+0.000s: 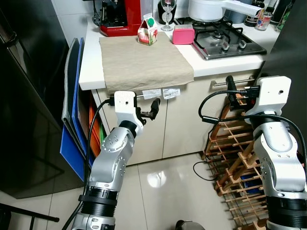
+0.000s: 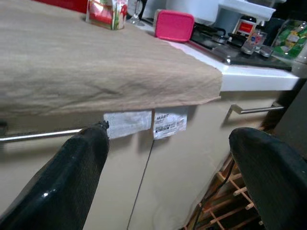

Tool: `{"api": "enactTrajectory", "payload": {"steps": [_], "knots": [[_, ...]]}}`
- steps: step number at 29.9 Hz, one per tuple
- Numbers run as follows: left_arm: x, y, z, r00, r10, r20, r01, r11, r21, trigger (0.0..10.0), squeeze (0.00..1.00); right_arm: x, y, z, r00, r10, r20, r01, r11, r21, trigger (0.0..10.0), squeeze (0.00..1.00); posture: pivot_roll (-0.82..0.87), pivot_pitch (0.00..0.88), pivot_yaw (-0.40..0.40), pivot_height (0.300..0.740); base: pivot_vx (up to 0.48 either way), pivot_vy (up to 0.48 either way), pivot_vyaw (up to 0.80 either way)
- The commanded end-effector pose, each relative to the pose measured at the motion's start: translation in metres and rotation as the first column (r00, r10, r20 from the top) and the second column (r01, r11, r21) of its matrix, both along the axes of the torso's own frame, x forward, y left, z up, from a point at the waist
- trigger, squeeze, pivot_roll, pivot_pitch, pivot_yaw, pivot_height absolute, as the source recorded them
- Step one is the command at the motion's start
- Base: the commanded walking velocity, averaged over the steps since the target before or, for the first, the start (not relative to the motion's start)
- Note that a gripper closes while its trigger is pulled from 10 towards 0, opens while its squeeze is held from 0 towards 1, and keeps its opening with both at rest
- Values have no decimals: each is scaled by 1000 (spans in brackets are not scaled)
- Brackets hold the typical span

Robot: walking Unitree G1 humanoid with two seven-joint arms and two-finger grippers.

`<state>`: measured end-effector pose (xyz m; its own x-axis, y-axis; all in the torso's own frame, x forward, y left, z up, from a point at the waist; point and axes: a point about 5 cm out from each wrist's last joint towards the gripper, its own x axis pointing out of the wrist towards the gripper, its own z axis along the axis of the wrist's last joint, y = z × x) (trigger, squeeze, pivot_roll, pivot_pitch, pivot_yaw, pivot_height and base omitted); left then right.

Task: Restocking fridge

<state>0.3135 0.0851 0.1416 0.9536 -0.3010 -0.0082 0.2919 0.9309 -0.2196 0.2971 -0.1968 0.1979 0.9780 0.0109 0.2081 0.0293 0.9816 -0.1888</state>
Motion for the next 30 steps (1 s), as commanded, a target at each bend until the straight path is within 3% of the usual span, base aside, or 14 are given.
{"api": "enactTrajectory", "payload": {"steps": [1, 4, 6, 7, 10, 12, 13, 18, 23, 30], "knots": [[-2, 3, 0, 1000, 18, 6, -18, 1000, 9, 10000, 0, 2, 9, 2, 999, 34, -2, -34, 999, 11, 10000, 0, -192, 32, 1, 740, 0, 0, 0], [-5, 3, 3, 999, 36, 26, -36, 999, 1, 10000, 0, 3, 14, -7, 998, 43, -38, -39, 995, 93, 10000, 0, -173, 23, -11, 740, 0, 0, 0], [-4, 4, 3, 999, 40, 27, -40, 999, 0, 10000, 0, 3, 15, -8, 998, 43, -42, -39, 995, 96, 10000, 0, -173, 23, -11, 740, 0, 0, 0], [-2, 8, 11, 996, 63, 69, -63, 998, 4, 10000, 0, 4, 25, -13, 997, 61, -52, -56, 994, 96, 10000, 0, -153, 12, -27, 740, 0, 0, 0], [0, 11, 20, 991, 82, 107, -81, 997, -9, 10000, 0, 4, 32, -13, 996, 80, -45, -77, 994, 79, 10000, 0, -150, 13, -31, 740, 0, 0, 0], [2, 14, 35, 980, 104, 170, -95, 993, -63, 10000, 0, 4, 38, -4, 994, 105, 16, -104, 994, -9, 10000, 0, -146, 2, -39, 740, 0, 0, 0], [2, 14, 50, 960, 119, 252, -101, 991, -83, 10000, 0, 3, 37, 6, 990, 107, 92, -103, 994, -45, 10000, 0, -136, 2, -45, 740, 326, 0, 0], [3, 6, 87, 910, 69, 409, -64, 998, -25, 10000, 0, 12, 26, 27, 983, 75, 166, -75, 997, -8, 10000, 0, -126, 8, -19, 740, 472, 0, 0], [11, 1, 88, 919, -17, 394, -2, 999, 47, 10000, 0, 20, 16, 21, 989, 6, 150, -16, 998, 63, 10000, 0, -128, 1, 20, 740, 472, 0, 0], [19, -2, 82, 937, -36, 347, 19, 999, 51, 10000, 0, 18, 26, 14, 988, 4, 153, -14, 998, 65, 10000, 0, -142, 0, 57, 740, 478, 0, 0]]}}
